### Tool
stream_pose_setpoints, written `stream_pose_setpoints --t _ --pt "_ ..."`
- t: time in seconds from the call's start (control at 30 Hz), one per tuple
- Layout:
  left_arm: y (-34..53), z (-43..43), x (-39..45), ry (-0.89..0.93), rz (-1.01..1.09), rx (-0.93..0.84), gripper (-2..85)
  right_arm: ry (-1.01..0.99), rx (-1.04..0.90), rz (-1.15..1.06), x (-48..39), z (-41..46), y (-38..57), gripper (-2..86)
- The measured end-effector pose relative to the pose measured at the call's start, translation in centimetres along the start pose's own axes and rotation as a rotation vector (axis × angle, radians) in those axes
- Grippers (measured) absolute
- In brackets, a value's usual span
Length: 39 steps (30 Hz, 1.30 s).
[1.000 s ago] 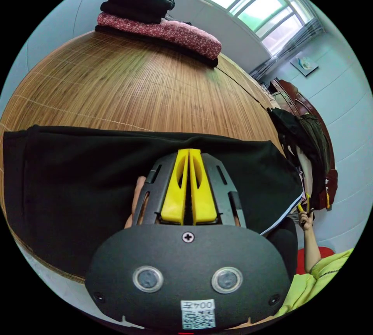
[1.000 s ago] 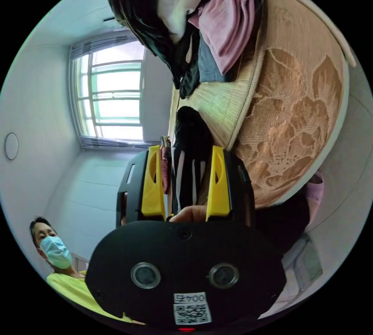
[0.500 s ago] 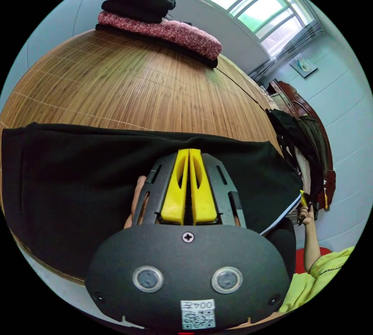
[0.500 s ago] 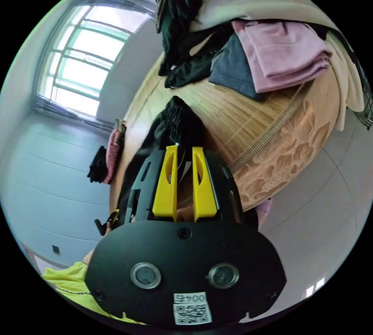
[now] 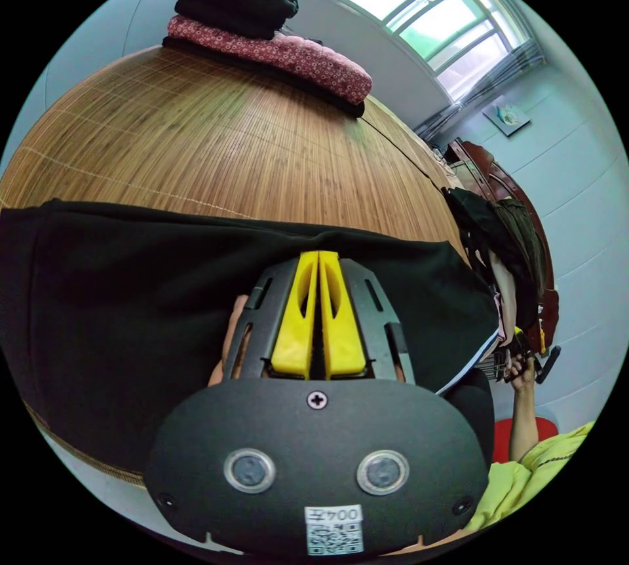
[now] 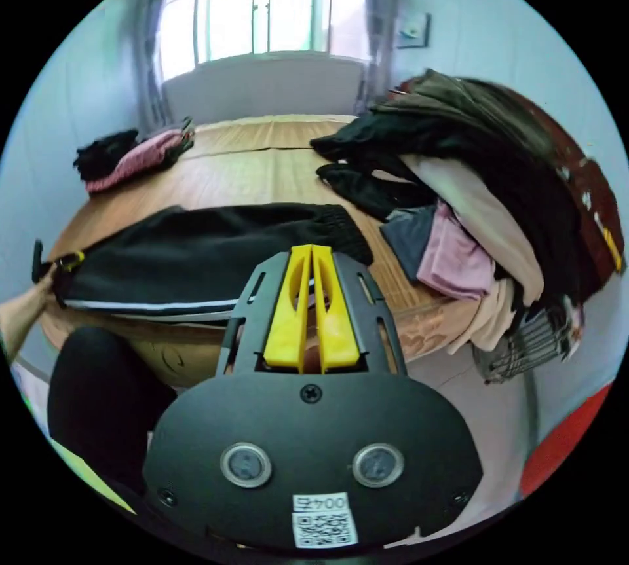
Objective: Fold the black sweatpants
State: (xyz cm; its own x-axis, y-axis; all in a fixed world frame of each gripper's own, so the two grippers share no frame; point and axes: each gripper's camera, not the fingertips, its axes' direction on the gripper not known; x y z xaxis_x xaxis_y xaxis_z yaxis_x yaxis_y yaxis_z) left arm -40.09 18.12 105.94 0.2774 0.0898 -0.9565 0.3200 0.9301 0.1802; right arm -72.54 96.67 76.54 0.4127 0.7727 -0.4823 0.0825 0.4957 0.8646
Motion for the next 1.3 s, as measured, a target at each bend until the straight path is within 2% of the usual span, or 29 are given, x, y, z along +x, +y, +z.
stream_pose_setpoints --t 0.1,0.17,0.23,0.33,0.4,0.47,0.53,0.6,0.63,0.67,0.7,0.73,0.77,0.83,1.0,1.1,1.3 --pt "0.3 -0.6 -0.6 -0.005 0.002 0.001 0.1 0.088 -0.05 -0.134 -8.8 2.9 -1.3 -0.2" --pt "0.5 -1.0 -1.1 -0.004 0.002 0.001 0.1 0.125 -0.169 -0.254 -13.6 7.4 -1.1 -0.6" --pt "0.7 -1.5 -1.7 -0.003 0.001 0.002 0.1 0.145 -0.296 -0.304 -15.9 11.2 -0.2 -0.6" --pt "1.2 -2.3 -2.5 0.002 0.0 0.008 0.1 0.188 -0.304 -0.339 -17.8 11.7 -1.0 -0.7" --pt "1.4 -3.0 -2.9 0.004 0.0 0.018 0.1 0.154 -0.31 -0.281 -17.2 11.4 -1.9 -0.7" --pt "1.7 -4.7 -2.5 -0.011 0.028 0.06 0.1 0.091 -0.248 -0.13 -15.6 9.4 -2.6 -0.7" --pt "2.1 -8.5 -1.7 0.092 0.096 0.161 0.1 -0.022 -0.17 -0.063 -14.9 7.7 -1.7 -0.7" --pt "2.4 -10.9 -2.3 0.029 0.108 0.226 0.2 -0.073 -0.228 -0.08 -15.2 8.7 -0.7 -0.7" --pt "2.3 -11.2 -4.3 -0.089 0.015 0.199 0.2 -0.068 -0.28 -0.088 -15.4 9.8 -0.9 -0.7" --pt "2.2 -11.1 -5.7 -0.134 -0.049 0.158 0.2 -0.056 -0.307 -0.101 -15.5 10.6 -1.3 -0.7" --pt "2.3 -10.3 -8.8 -0.14 -0.161 0.037 0.3 -0.052 -0.317 -0.106 -15.5 10.9 -1.4 -0.7" --pt "3.0 -10.5 -11.5 -0.044 -0.275 -0.025 0.4 -0.046 -0.31 -0.119 -15.4 11.1 -1.5 -0.7" --pt "3.5 -11.4 -12.2 0.017 -0.314 0.014 0.4 -0.047 -0.293 -0.122 -14.9 10.8 -1.4 -0.7" --pt "6.3 -16.5 -13.5 0.199 -0.339 0.251 0.7 -0.083 -0.238 -0.092 -13.4 9.5 -0.7 -0.8" --pt "16.2 -23.6 -18.2 0.234 -0.376 0.397 2.8 -0.275 -0.2 0.126 -6.3 7.9 1.7 -0.8" --pt "21.7 -25.8 -22.5 0.241 -0.471 0.45 9.5 -0.409 -0.234 0.303 -1.4 8.9 3.8 -0.7" --pt "23.5 -27.7 -26.0 0.329 -0.54 0.528 15.9 -0.585 -0.281 0.467 5.1 11.6 7.0 -0.7"
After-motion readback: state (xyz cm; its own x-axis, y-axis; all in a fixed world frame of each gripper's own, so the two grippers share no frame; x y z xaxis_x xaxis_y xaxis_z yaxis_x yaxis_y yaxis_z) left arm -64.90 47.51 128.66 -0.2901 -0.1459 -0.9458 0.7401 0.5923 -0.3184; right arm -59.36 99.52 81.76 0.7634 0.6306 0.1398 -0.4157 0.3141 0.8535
